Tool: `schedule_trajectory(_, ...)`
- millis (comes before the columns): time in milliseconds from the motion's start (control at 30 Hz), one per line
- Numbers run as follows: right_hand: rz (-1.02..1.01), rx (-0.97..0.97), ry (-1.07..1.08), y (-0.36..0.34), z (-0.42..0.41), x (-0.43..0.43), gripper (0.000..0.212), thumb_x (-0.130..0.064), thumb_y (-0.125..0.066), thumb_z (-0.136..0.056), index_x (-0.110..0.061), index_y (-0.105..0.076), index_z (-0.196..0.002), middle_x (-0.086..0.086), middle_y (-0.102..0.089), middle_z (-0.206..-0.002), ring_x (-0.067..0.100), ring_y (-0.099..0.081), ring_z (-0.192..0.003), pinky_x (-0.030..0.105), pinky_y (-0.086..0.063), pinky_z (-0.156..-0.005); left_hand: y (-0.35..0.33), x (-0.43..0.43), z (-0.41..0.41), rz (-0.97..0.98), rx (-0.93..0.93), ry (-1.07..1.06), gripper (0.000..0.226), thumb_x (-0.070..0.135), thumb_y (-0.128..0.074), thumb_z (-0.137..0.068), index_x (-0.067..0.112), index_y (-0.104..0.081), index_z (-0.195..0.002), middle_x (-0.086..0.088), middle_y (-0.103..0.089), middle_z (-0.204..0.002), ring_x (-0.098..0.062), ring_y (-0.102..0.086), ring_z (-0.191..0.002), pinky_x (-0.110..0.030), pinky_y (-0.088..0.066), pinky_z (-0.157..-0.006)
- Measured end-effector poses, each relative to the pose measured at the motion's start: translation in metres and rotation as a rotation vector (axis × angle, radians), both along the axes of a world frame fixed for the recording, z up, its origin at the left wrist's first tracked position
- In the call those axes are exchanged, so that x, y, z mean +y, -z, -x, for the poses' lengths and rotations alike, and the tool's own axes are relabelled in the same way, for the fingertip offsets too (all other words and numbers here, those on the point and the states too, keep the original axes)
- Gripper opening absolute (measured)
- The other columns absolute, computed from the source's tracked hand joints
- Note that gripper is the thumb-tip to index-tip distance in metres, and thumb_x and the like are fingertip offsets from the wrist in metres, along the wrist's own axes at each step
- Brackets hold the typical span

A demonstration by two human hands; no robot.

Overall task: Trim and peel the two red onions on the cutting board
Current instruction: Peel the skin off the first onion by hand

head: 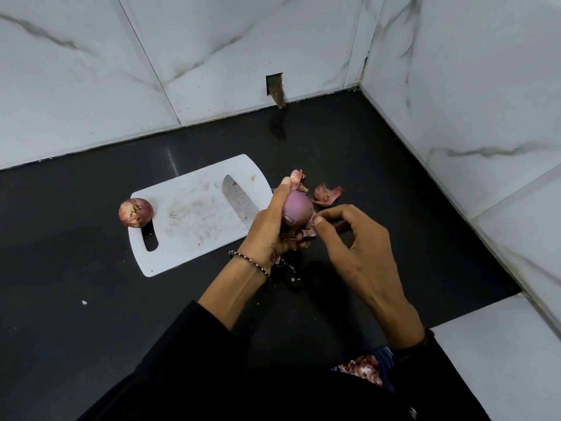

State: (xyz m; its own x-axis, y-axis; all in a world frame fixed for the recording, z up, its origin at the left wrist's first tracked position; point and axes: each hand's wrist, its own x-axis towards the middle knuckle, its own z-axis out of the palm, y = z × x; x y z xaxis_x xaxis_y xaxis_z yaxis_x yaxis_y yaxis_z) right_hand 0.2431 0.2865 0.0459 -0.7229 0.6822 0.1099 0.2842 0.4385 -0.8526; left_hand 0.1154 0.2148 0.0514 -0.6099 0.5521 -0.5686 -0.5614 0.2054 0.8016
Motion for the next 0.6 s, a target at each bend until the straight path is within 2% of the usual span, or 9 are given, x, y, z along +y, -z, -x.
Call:
schedule_trajectory(67,0.094,0.004,0.014,-0.0005,0.0012,-0.0027,0.014,-0.042,-0.059,-0.096,-0.032,-0.068,-0.099,-0.016,-0.067,-0.092,-0.001,-0.062,-0.085,0.009,-0.046,-0.068,0.0016,0.0001,-0.0004,-0.024,0.032,-0.016,0.038,0.058,-0.06,-0.087,0.02,-0.065,-0.09,-0.003,-0.076,-0.075,-0.017,-0.073,-0.067,-0.04,-0.058,-0.08)
schedule_trajectory(200,0.202,-0.002,0.039,-0.002,0.0024,-0.0041,0.019,-0.05,-0.062,-0.093,-0.034,-0.07,-0.098,-0.013,-0.069,-0.087,0.0,-0.064,-0.081,0.01,-0.047,-0.065,0.0047,-0.0015,-0.0016,0.013,0.141,0.057,0.072,0.075,-0.062,-0.075,0.015,-0.071,-0.114,-0.01,-0.071,-0.116,-0.021,-0.072,-0.097,-0.04,-0.056,-0.093)
schedule_trajectory(233,0.213,-0.01,0.044,-0.002,0.0024,-0.0035,0.016,-0.048,-0.063,-0.093,-0.035,-0.069,-0.098,-0.014,-0.069,-0.085,-0.002,-0.064,-0.079,0.01,-0.047,-0.064,0.0059,-0.0028,-0.0021,0.017,0.154,0.071,0.075,0.077,-0.061,-0.074,0.016,-0.071,-0.116,-0.01,-0.069,-0.12,-0.021,-0.071,-0.099,-0.04,-0.056,-0.094)
schedule_trajectory(367,0.364,0.003,0.058,-0.001,0.0004,0.0001,0.008,-0.041,-0.063,-0.095,-0.035,-0.069,-0.096,-0.015,-0.069,-0.078,-0.001,-0.062,-0.064,0.015,-0.047,-0.056,0.007,-0.0028,-0.0037,-0.03,0.104,0.052,0.064,0.069,-0.06,-0.077,0.016,-0.07,-0.11,-0.007,-0.077,-0.097,-0.019,-0.074,-0.085,-0.033,-0.058,-0.075)
schedule_trajectory(467,0.429,0.036,0.049,-0.0018,0.0001,-0.001,0.011,-0.041,-0.063,-0.096,-0.032,-0.069,-0.097,-0.004,-0.071,-0.08,0.002,-0.059,-0.059,0.021,-0.047,-0.057,0.006,0.0002,-0.0045,-0.079,-0.01,-0.015,0.042,0.062,-0.057,-0.085,0.022,-0.063,-0.095,-0.002,-0.077,-0.077,-0.022,-0.071,-0.081,-0.042,-0.056,-0.088)
schedule_trajectory(500,0.442,0.049,0.046,-0.0025,0.0,-0.0016,0.011,-0.04,-0.062,-0.096,-0.031,-0.069,-0.097,-0.001,-0.071,-0.08,0.003,-0.058,-0.059,0.022,-0.047,-0.057,0.0062,0.0001,-0.0039,-0.08,-0.056,-0.014,0.044,0.062,-0.051,-0.09,0.02,-0.063,-0.095,-0.003,-0.076,-0.076,-0.023,-0.07,-0.08,-0.041,-0.053,-0.09)
schedule_trajectory(600,0.476,0.078,0.045,-0.0049,-0.0009,-0.0014,0.009,-0.035,-0.062,-0.097,-0.03,-0.068,-0.096,-0.003,-0.071,-0.079,-0.001,-0.059,-0.059,0.017,-0.046,-0.054,0.0101,-0.0025,-0.0001,-0.065,-0.161,0.012,0.067,0.07,-0.04,-0.091,0.011,-0.07,-0.1,-0.011,-0.075,-0.084,-0.023,-0.068,-0.077,-0.036,-0.053,-0.086)
